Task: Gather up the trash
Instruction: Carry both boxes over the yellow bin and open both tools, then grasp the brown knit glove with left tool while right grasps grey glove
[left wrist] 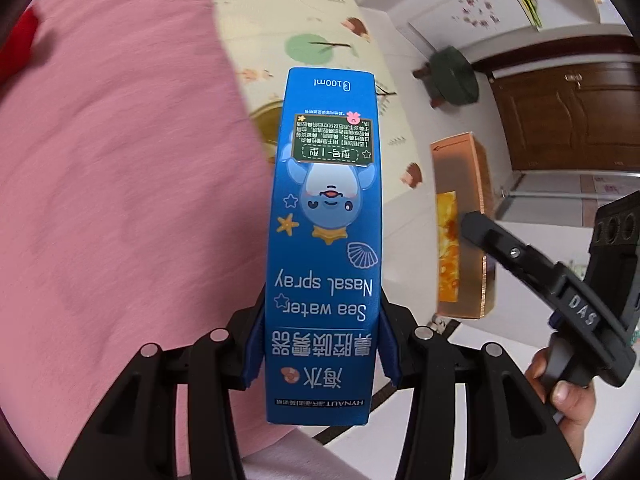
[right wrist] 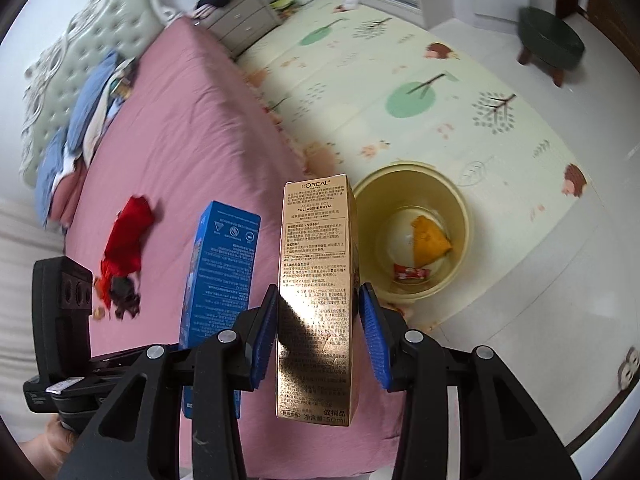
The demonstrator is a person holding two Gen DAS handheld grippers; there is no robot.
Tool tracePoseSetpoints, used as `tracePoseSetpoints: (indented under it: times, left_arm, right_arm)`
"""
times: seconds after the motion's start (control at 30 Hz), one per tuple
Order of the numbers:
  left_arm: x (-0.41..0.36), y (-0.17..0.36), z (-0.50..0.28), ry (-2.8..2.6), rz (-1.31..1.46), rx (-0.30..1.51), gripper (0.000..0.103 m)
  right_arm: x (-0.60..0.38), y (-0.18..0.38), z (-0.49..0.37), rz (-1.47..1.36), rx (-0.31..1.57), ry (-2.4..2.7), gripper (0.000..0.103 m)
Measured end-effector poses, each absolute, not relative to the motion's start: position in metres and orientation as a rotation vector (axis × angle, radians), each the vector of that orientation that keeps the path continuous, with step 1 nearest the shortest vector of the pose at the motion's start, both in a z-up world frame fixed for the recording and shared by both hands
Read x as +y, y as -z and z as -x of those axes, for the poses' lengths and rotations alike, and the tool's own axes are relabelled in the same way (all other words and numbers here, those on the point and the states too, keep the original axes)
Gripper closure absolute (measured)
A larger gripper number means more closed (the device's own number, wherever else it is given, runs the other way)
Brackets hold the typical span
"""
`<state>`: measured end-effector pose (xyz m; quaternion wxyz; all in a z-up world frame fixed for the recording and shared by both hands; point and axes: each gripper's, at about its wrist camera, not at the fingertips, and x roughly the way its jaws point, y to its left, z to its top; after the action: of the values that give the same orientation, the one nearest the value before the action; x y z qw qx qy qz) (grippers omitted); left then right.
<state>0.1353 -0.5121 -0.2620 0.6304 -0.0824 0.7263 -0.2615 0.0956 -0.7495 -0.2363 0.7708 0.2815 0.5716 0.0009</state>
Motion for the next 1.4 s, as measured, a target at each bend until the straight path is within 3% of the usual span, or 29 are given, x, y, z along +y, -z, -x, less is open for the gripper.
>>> tracePoseSetpoints:
  times: [0.23, 0.27, 0.3, 0.37, 0.9, 1.4]
  left_arm:
    - [-0.574, 0.262, -0.167, 0.690, 0.126, 1.642, 0.056]
    - [-0.583, 0.260, -0.173, 0.694, 0.112, 1.634, 0.048]
    - [-0.587, 0.259, -0.176, 0.696, 0.105, 1.631, 0.027]
    - [-0.593, 0.254, -0.183, 0.693, 0.099, 1.608, 0.019]
    - [-0.523, 0.246, -0.186, 0.576, 0.077, 1.581, 0.019]
    - [-0.345, 0.250, -0.149, 0.314, 0.258, 1.548, 0.019]
  right_arm:
    - [-0.792, 0.244, -0.113, -0.654, 1.211, 0.044, 0.063]
    - [-0.795, 0.243, -0.115, -0.654, 1.207, 0.053, 0.062]
    - [-0.801, 0.242, -0.118, -0.659, 1.204, 0.069, 0.054]
    - [-0.812, 0.241, -0.124, -0.668, 1.191, 0.086, 0.049]
    - [-0.760, 0.233, -0.150, -0.607, 1.242, -0.012, 0.049]
    - [-0.585, 0.220, -0.170, -0.431, 1.316, -0.294, 0.049]
